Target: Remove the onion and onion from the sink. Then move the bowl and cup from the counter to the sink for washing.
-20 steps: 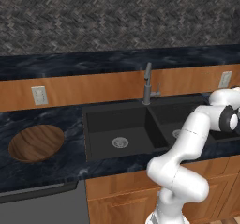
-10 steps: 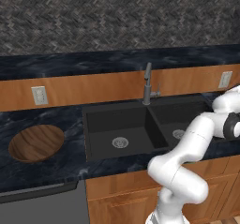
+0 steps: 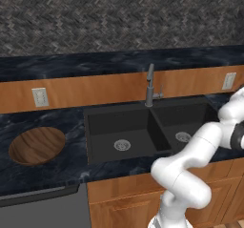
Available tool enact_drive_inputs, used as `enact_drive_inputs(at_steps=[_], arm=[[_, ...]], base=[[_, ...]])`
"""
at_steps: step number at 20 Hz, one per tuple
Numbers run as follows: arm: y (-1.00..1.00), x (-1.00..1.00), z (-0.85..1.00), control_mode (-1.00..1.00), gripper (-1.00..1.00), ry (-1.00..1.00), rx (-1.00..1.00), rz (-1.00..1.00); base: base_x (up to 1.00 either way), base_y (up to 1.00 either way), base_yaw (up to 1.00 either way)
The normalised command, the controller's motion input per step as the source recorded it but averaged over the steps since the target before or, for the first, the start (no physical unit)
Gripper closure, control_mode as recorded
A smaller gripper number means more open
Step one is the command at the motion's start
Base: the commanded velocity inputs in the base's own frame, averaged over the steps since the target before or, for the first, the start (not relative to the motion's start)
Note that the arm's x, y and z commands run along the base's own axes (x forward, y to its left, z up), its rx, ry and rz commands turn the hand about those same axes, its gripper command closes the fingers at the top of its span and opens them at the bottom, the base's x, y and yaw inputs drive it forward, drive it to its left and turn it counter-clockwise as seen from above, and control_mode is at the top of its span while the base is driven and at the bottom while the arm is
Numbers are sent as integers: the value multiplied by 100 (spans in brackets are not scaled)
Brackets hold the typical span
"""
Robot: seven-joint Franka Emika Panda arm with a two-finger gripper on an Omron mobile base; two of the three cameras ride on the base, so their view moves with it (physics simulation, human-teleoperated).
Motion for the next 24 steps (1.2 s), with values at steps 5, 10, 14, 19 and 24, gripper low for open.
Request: enact_drive_inputs(at_steps=[5,10,14,19,24], arm=[[14,-10,-3,-100,-100,0,3,0],[12,-8,0,-100,-100,0,6,0],[13,-1,6,-100,-100,-3,1,1],[16,0,26,-100,-100,-3,0,1],[11,0,30,-100,-100,-4,-4,0]], base=[[0,0,0],[0,0,0],[0,0,0],[0,0,0],[0,0,0]])
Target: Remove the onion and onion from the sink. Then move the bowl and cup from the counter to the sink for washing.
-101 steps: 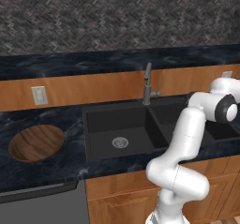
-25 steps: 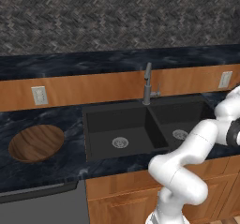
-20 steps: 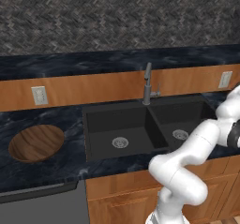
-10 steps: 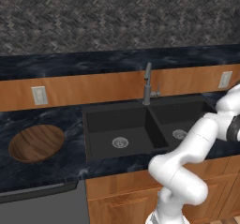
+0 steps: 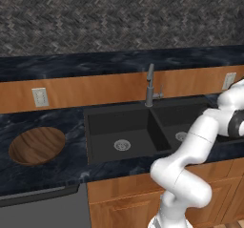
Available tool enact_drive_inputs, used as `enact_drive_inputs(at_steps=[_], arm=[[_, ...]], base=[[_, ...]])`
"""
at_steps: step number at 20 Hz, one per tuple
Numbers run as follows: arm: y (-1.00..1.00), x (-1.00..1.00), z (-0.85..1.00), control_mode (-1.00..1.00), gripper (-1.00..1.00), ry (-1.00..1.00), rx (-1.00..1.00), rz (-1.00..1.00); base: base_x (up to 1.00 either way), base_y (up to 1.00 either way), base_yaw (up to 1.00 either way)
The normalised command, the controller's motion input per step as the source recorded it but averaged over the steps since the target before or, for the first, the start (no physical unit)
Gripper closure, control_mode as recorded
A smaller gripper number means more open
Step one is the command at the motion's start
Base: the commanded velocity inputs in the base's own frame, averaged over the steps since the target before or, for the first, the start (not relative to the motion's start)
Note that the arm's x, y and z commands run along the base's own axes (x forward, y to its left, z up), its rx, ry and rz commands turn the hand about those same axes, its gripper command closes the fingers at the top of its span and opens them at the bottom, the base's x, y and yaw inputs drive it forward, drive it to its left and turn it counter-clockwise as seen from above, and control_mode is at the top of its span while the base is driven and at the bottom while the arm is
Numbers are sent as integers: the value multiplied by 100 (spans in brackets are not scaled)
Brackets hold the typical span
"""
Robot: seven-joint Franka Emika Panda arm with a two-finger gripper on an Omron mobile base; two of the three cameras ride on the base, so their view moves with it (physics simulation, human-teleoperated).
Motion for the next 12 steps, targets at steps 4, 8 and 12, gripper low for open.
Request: enact_drive_inputs(at_steps=[4,8,12], arm=[[16,-10,25,-100,-100,-4,-4,0],[27,-13,15,-100,-100,-6,-4,0],[39,-15,5,-100,-100,-4,-3,0]], base=[[0,0,0],[0,0,0],[0,0,0]])
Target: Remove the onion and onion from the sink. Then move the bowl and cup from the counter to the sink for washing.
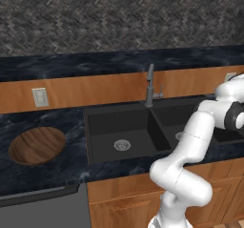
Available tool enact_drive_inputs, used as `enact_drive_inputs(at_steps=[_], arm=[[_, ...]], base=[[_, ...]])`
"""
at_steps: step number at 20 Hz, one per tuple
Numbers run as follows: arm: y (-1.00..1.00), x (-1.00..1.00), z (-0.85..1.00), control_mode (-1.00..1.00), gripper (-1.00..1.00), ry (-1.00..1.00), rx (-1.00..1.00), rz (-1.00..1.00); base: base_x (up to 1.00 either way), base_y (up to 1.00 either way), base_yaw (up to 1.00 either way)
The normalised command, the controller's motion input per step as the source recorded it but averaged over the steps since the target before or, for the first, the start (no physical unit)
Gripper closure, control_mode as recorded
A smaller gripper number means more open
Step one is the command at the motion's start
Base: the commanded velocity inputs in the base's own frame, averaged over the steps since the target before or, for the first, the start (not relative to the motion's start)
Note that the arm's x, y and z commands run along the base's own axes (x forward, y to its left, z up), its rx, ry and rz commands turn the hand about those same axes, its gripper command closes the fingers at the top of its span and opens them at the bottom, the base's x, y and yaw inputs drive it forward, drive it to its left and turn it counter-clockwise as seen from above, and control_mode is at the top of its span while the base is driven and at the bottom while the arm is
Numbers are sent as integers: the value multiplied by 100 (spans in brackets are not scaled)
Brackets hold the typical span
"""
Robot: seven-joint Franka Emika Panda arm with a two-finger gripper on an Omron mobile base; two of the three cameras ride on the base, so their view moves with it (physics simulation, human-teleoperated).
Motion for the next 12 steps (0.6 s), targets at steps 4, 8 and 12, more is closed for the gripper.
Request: enact_drive_inputs(at_steps=[4,8,12], arm=[[47,-11,0,-100,-100,0,-3,1],[50,-11,1,-100,-100,0,-8,2],[44,-10,5,-100,-100,0,-12,1]], base=[[0,0,0],[0,0,0],[0,0,0]])
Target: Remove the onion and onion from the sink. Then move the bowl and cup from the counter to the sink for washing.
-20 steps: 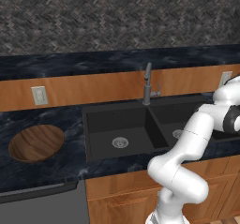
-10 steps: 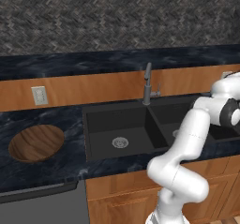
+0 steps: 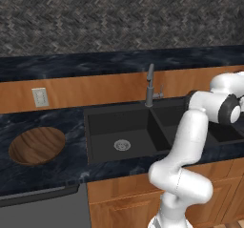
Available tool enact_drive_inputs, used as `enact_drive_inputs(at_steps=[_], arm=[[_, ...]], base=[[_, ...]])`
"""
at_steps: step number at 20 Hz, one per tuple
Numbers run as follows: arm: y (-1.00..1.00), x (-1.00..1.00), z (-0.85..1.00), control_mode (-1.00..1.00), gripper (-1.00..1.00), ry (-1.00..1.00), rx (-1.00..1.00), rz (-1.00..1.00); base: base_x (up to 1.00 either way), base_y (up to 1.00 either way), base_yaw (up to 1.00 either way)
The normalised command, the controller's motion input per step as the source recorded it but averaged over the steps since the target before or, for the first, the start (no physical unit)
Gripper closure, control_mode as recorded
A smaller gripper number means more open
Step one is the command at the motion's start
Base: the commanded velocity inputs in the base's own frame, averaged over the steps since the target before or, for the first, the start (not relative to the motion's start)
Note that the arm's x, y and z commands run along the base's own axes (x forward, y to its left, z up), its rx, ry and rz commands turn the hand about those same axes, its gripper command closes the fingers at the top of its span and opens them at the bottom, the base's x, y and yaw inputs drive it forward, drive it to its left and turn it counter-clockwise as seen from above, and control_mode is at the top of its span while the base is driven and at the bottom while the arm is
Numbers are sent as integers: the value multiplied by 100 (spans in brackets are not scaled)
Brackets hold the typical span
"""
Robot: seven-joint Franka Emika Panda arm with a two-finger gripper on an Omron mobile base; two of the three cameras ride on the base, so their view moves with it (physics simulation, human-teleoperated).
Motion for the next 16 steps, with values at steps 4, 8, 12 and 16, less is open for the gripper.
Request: enact_drive_inputs(at_steps=[4,8,12,16], arm=[[42,-18,1,-100,-100,0,-13,0],[47,-9,3,-100,-100,0,-10,0],[42,-4,16,-100,-100,6,-5,0],[40,-3,20,-100,-100,11,0,0]], base=[[0,0,0],[0,0,0],[0,0,0],[0,0,0]])
